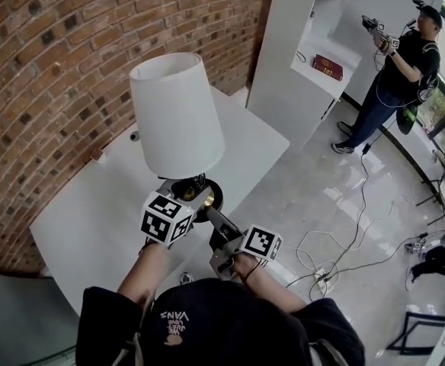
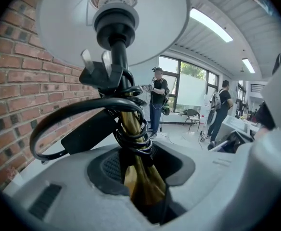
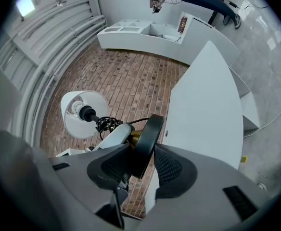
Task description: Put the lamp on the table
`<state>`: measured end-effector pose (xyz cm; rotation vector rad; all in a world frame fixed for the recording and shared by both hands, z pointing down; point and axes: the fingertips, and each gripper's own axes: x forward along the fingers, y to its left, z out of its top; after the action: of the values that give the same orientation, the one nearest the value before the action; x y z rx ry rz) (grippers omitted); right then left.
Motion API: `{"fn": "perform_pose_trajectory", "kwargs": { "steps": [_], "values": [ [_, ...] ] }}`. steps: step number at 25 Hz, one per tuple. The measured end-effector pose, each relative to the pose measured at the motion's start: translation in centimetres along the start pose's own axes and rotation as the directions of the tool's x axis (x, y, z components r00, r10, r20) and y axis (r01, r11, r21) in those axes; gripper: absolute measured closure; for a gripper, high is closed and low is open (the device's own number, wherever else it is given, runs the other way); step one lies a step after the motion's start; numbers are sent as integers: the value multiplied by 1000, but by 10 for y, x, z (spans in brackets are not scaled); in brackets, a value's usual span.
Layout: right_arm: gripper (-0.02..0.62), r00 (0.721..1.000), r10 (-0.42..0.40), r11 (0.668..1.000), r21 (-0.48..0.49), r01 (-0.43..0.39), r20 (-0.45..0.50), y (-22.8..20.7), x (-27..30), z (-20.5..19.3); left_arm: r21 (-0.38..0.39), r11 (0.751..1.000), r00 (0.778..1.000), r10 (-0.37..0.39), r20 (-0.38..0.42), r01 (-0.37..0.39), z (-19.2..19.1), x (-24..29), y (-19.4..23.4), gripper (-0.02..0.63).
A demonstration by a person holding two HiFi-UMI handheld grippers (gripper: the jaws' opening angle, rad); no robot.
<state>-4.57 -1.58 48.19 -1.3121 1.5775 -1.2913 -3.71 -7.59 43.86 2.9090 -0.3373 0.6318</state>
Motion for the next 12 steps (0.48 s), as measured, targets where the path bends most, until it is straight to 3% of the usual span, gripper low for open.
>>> {"fn": "perform_pose_trajectory", "kwargs": {
  "steps": [12],
  "values": [
    [440, 981, 34, 998, -37, -42, -193, -30, -12, 106, -97, 980, 983, 179, 35, -175, 40, 88, -9, 453]
  ]
}}
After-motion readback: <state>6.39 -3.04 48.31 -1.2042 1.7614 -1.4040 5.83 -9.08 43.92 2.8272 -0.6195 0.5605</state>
